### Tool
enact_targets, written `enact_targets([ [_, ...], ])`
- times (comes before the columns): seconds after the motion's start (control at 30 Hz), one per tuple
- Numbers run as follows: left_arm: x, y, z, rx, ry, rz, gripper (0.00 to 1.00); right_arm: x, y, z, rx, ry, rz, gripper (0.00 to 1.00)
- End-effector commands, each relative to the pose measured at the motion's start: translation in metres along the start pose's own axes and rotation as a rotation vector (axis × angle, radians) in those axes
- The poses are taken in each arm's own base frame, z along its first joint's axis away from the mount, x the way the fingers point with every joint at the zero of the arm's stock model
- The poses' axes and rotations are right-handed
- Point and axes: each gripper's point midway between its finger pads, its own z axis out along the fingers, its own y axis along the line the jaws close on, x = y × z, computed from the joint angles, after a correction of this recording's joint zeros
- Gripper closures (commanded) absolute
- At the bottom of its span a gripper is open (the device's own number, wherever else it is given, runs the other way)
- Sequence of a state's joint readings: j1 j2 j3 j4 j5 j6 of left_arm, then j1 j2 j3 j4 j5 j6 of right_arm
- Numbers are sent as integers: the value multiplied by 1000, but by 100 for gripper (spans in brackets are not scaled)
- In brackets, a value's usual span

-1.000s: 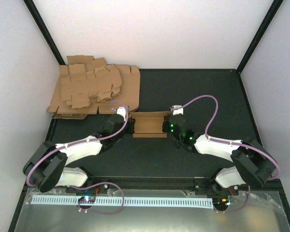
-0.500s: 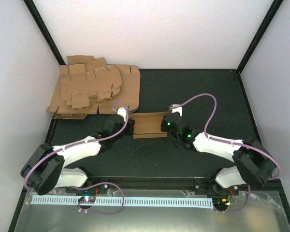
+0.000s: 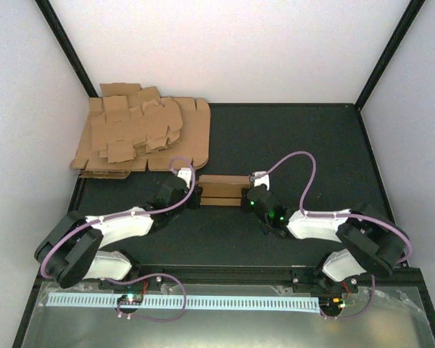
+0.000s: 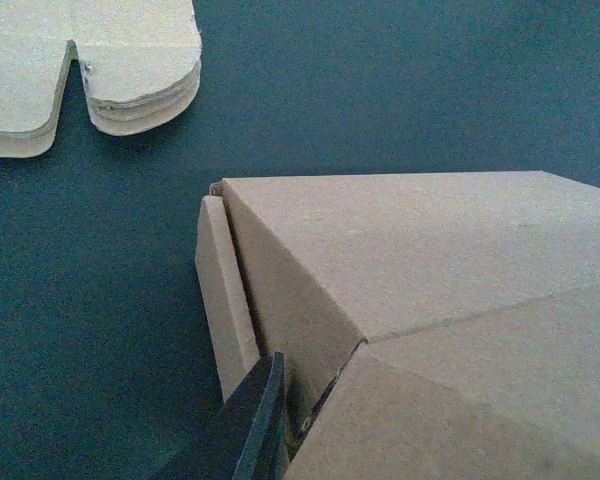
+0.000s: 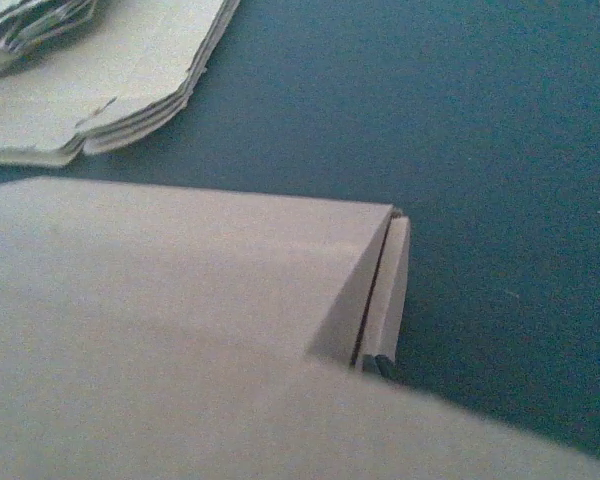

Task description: Fold the paper box

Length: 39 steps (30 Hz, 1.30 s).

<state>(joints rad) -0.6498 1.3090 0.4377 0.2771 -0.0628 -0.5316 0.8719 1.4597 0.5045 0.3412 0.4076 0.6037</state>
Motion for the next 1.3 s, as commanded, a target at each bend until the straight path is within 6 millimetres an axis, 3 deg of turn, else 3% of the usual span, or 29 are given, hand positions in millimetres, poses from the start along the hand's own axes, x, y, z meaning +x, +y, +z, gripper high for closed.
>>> enact_targets([
  [0.0, -5, -8, -1, 31, -18, 18, 86, -12, 11, -19, -82, -67, -39, 64],
  [0.13, -3, -6, -1, 21, -16, 29, 86, -5, 9, -37, -134, -47, -71, 55],
  [0.3, 0, -2, 0, 8, -16, 37, 86, 18, 11, -52, -213, 52, -116, 30],
  [0.43, 2, -2, 0, 11, -16, 41, 86, 27, 12, -66, -275, 79, -113, 22],
  [0.67, 5, -4, 1, 20, -16, 50, 86, -24, 30, -110, -376, -43, -118, 17],
  [0.83, 6, -6, 1, 23, -11, 58, 86, -57, 40, -126, -368, -59, -143, 17],
  [1.07, 8, -5, 0, 18, 1, 64, 85, -94, 48, -121, -284, 9, -153, 15],
  [1.27, 12, -4, 0, 20, 12, 68, 83, -64, 52, -66, -290, 264, -147, 24],
])
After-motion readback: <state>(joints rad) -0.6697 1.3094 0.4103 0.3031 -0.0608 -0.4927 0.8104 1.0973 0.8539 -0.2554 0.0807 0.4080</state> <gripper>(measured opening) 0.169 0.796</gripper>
